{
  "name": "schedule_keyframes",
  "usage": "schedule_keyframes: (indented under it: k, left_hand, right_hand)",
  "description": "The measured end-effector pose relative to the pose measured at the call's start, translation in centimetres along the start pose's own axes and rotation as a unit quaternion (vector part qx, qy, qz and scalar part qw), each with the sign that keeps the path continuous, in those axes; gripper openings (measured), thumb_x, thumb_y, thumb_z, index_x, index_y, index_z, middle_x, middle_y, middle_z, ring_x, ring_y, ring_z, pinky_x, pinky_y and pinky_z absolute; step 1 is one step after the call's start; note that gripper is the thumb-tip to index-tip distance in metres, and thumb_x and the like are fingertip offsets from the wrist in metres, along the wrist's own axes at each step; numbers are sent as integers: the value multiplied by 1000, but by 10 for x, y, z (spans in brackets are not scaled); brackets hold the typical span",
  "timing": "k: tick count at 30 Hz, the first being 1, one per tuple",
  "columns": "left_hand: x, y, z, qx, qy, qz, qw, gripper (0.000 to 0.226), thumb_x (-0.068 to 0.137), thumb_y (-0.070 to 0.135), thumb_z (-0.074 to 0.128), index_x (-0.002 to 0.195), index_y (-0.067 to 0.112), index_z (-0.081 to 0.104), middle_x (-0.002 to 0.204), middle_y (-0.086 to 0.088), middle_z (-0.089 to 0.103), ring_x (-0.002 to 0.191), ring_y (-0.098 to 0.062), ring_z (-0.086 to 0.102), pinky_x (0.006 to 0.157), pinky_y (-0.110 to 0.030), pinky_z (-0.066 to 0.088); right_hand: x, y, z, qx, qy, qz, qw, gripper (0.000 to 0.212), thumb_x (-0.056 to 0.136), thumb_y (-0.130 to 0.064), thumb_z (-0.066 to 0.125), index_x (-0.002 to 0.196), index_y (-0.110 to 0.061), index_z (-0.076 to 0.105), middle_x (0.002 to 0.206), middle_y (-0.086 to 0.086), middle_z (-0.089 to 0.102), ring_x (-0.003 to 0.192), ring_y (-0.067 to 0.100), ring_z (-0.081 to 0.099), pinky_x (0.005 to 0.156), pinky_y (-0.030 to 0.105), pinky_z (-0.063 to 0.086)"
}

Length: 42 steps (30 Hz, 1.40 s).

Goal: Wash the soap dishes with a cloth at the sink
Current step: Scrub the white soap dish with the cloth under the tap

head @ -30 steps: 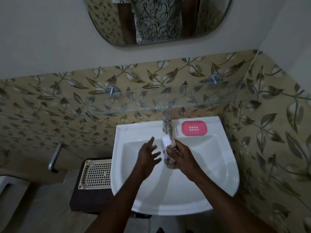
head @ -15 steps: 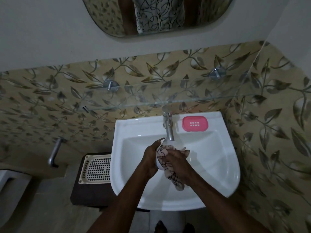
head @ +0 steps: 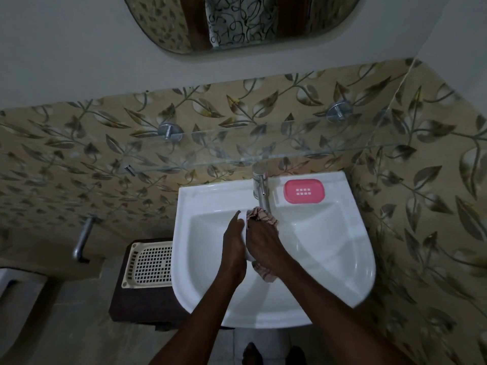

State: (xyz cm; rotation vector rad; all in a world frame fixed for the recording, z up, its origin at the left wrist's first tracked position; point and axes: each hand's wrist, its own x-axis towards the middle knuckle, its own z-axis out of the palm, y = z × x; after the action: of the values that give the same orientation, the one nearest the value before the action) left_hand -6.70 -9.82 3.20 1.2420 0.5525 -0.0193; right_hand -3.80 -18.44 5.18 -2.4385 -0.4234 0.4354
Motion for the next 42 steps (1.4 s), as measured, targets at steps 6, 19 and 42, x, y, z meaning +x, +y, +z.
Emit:
schedule_keyframes:
  k: [6,19,42]
  left_hand:
    - [11,5,-10,83,-17,43,995,55,95,51,54,145,30,48,137,8,61,118,-10,62,93,-29,54]
    - [13,23,-53,317,-114,31,941,35,85,18,45,106,12,73,101,-7,76,94,-24,72,81,-39,57]
    - [3,19,-36,380,50,254,888,32,98,32,42,77,17,62,68,12,66,68,2,63,59,-12,41]
  right_hand:
    - [25,14,-33,378,-62,174,907,19,87,-7,46,81,1,63,79,20,61,66,27,64,64,33,48]
    - [10,13,-52,332,-37,-77,940,53,81,13,43,128,-8,51,120,16,59,108,25,57,84,31,49]
    - [8,-2,20,240,175,147,943,16,85,-17,59,94,-5,66,90,14,72,89,33,65,79,40,54]
